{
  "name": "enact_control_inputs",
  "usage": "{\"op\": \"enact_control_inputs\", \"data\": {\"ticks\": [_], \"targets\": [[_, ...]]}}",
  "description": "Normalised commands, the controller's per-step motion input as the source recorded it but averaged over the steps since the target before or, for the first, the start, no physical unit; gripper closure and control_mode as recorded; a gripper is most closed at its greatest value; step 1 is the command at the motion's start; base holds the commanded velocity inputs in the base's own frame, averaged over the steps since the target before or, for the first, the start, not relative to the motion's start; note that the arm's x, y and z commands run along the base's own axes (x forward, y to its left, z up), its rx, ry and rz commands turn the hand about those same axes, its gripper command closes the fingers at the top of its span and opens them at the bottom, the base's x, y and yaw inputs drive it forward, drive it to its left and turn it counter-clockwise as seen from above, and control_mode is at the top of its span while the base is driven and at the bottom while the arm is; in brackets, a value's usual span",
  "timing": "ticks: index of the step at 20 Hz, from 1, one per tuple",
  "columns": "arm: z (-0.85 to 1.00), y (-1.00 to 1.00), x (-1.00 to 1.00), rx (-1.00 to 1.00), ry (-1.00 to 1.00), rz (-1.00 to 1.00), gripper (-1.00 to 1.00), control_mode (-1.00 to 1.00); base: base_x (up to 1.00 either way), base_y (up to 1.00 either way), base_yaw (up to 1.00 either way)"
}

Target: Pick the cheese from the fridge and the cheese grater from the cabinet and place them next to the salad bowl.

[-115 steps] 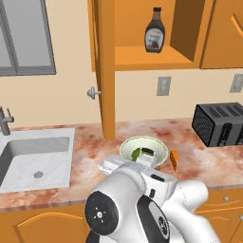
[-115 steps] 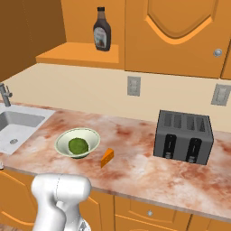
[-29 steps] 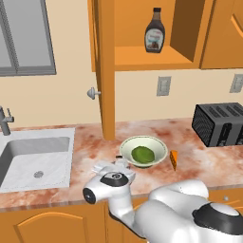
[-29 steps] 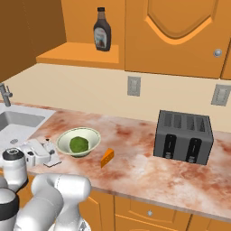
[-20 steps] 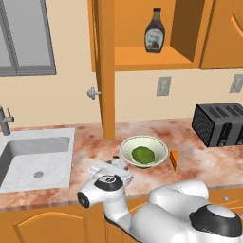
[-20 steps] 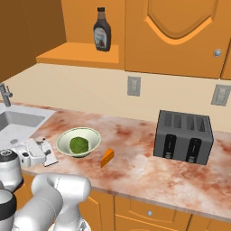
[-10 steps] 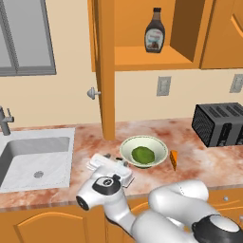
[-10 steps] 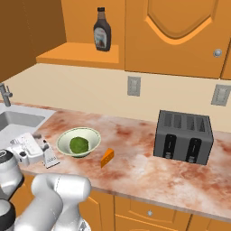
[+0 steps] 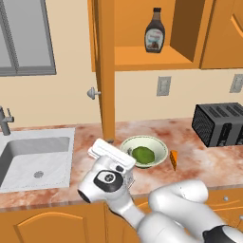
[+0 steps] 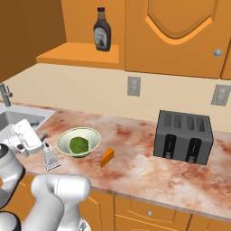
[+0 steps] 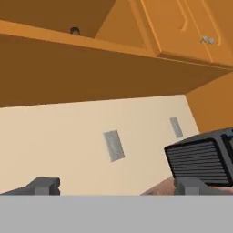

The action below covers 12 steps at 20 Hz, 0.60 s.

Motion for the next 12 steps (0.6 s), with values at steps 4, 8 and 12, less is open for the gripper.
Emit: {"op": "enact_control_inputs", "data": {"ticks": [4, 8, 12], "targets": [[0.76, -0.29, -0.23, 0.0, -0.24, 0.0, -1.0, -1.0, 0.0, 0.0, 0.0], [0.85, -0.56, -0.48, 0.03, -0.25, 0.0, -1.0, -1.0, 0.0, 0.0, 0.0], [0.88, -0.72, -0.7, 0.09, -0.23, 0.0, -1.0, -1.0, 0.0, 0.0, 0.0]]}}
